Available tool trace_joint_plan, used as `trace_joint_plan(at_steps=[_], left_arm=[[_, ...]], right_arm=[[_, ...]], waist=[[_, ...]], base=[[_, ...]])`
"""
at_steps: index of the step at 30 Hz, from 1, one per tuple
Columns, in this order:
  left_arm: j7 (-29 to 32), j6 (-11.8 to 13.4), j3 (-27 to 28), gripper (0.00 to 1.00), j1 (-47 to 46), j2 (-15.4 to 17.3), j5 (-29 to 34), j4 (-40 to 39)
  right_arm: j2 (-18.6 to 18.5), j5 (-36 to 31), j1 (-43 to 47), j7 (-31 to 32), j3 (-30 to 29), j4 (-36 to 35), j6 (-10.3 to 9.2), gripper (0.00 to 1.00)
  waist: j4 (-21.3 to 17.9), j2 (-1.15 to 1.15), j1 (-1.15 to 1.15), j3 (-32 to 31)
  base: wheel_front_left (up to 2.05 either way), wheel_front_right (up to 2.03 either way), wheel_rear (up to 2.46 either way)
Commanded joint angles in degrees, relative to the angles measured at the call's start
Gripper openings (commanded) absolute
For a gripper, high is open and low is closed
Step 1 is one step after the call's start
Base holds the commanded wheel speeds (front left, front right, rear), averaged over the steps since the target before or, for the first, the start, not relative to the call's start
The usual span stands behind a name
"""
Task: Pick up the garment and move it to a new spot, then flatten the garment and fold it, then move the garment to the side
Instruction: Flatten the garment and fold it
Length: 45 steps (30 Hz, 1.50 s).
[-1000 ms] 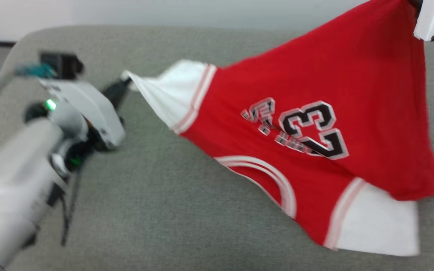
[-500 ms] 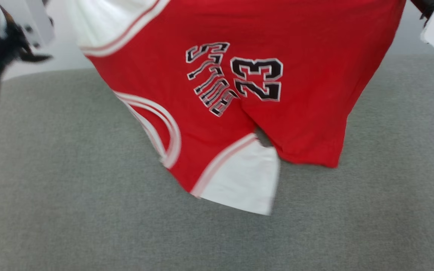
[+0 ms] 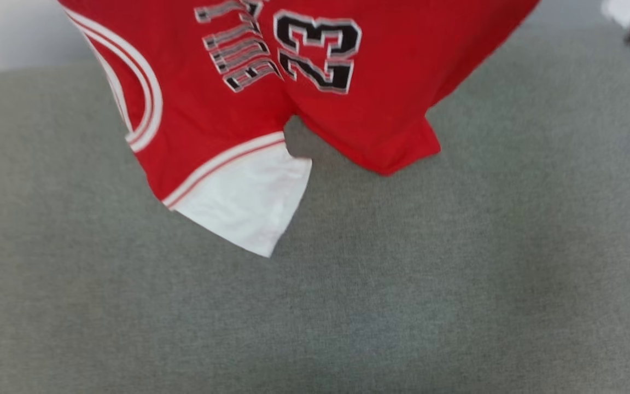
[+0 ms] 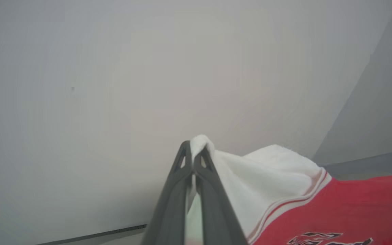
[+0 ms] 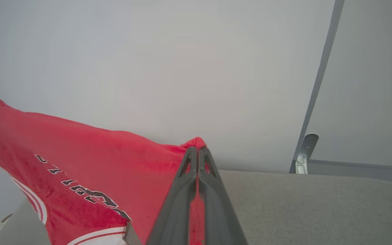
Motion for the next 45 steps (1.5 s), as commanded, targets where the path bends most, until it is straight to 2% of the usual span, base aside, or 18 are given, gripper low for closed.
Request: trace_joint_plan(at_steps=[1,5,8,15,20,22,28,34,37,41,45], left_arm=[[-0.6,-0.3,0.4,0.0,-1.7,-0.7,-0.1,1.1],[-3.6,-0.7,0.4,0.0,-7.8,-2.4,2.4,4.8],[-6.6,-1.1,0.3,0.0,-12.9,-4.0,4.3,7.3],[-16.6,-2.0,1.1,0.0,-24.0,-8.0,7.1,11.1],[-19.9,-3.7,1.4,0.0,-31.1,-10.3,7.6,12.1],[-20.3,-3.9,1.1,0.0,-32.8,-10.9,8.1,13.1],[-21.4,-4.4,1.3,0.0,-34.3,-13.7,6.8,15.3],[-22.7,-4.5,0.9,0.0,-27.8,-15.3,4.6,16.8],[-21.8,-4.6,-0.1,0.0,-22.2,-15.5,2.8,15.4],[-20.0,-4.5,-1.8,0.0,-11.4,-13.5,0.1,14.2],[-18.1,-4.5,-3.8,0.0,0.5,-10.8,-2.8,10.6]], right_arm=[[1.4,-1.8,-2.9,-1.5,-0.5,1.2,-0.05,0.0],[5.4,-6.6,-10.9,-8.0,-1.0,7.7,-0.06,0.0],[7.0,-10.3,-17.1,-15.9,-0.6,12.6,-0.05,0.0],[7.3,-17.4,-28.9,-36.7,-0.5,22.7,-0.05,0.0],[6.6,-20.8,-35.8,-47.7,-1.3,27.8,-0.06,0.0],[6.6,-21.4,-38.1,-50.2,-1.7,29.7,-0.06,0.0],[7.0,-22.4,-41.8,-52.8,-1.6,34.3,-0.06,0.0],[9.1,-19.6,-39.0,-53.2,0.9,38.3,-0.06,0.0],[10.3,-16.9,-35.7,-50.8,5.6,38.8,-0.06,0.0],[10.7,-10.8,-26.5,-45.9,14.3,35.5,-0.06,0.0],[6.1,-1.7,-15.4,-39.9,22.1,28.3,-0.06,0.0]], waist=[[-1.7,0.0,0.0,7.8],[-3.2,0.0,0.0,15.4],[-3.7,0.0,0.0,19.9],[-2.6,0.0,0.0,26.5],[-0.9,0.0,0.0,30.4],[-0.2,0.0,0.0,31.6],[1.6,0.0,0.0,33.8],[2.7,0.0,0.0,31.0],[3.4,0.0,0.0,26.7],[3.7,0.0,0.0,18.8],[3.8,0.0,0.0,10.5]], base=[[0.0,0.0,0.0],[0.0,0.0,0.0],[0.0,0.0,0.0],[0.0,0.0,0.0],[0.0,0.0,0.0],[0.0,0.0,0.0],[0.0,0.0,0.0],[0.0,0.0,0.0],[0.0,0.0,0.0],[0.0,0.0,0.0],[0.0,0.0,0.0]])
